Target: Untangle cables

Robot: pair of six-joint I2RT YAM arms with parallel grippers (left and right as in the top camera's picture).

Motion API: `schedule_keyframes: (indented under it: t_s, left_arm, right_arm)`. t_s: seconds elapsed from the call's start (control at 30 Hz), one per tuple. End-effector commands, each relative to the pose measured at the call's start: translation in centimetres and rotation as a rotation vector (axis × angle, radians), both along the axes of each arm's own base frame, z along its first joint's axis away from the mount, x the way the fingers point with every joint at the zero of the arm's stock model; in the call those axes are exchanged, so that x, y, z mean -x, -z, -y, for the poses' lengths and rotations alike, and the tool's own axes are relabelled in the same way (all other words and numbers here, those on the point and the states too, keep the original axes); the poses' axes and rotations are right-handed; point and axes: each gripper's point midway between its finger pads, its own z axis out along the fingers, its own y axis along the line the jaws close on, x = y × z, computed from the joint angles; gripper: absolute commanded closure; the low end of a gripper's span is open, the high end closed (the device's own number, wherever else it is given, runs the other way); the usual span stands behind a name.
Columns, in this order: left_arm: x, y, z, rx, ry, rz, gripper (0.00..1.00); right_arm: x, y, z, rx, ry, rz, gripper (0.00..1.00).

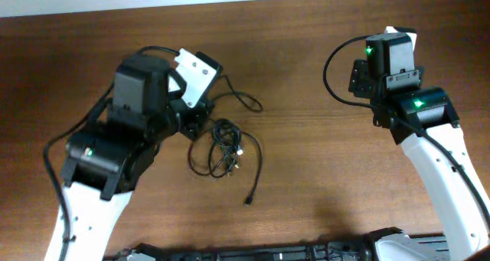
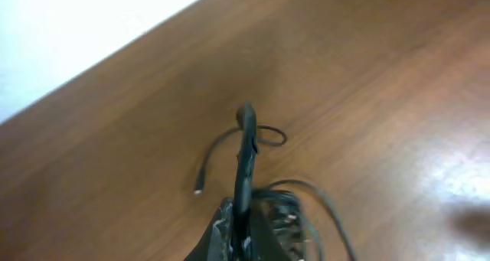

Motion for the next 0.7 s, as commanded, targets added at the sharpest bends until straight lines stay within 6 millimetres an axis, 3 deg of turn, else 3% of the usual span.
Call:
schedule_keyframes:
  t_s: [0.0, 0.13, 0.17, 0.2, 0.23, 0.3, 0.53, 0.67]
  left_arm:
    - [-0.2, 0.9, 2.6, 0.076, 0.106, -0.072, 1.00]
    - [0.1, 3.4, 5.9, 0.173, 0.237, -0.226, 1.00]
    - [0.0, 4.1, 6.5, 0.189, 0.259, -0.263, 0.90]
    - [0.0, 4.6, 6.7, 0.194, 0.266, -0.284, 0.65]
    - [-0.1, 5.4, 6.8, 0.189, 0.264, -0.313, 0.01]
    - [-0.5, 7.3, 6.5, 0.148, 0.234, -0.369, 0.01]
    - [-1.8, 8.7, 5.3, 0.075, 0.154, -0.367, 0.01]
    - [-3.2, 11.1, 3.8, -0.029, 0.076, -0.380, 0.01]
  right_arm:
    - [0.1, 1.1, -2.3, -0.105, -0.099, -0.044, 0.14]
    - [0.4, 1.5, -2.9, -0.120, -0.137, -0.069, 0.12]
    - [0.4, 1.5, -2.9, -0.120, -0.137, -0.071, 0.12]
    - [0.4, 1.5, -2.9, -0.120, -0.136, -0.071, 0.12]
    - [0.4, 1.5, -2.9, -0.120, -0.136, -0.071, 0.12]
    - [0.4, 1.5, -2.9, -0.120, -0.137, -0.071, 0.12]
    - [0.4, 1.5, -3.0, -0.124, -0.139, -0.071, 0.12]
    - [0.4, 1.5, -3.0, -0.123, -0.139, -0.072, 0.12]
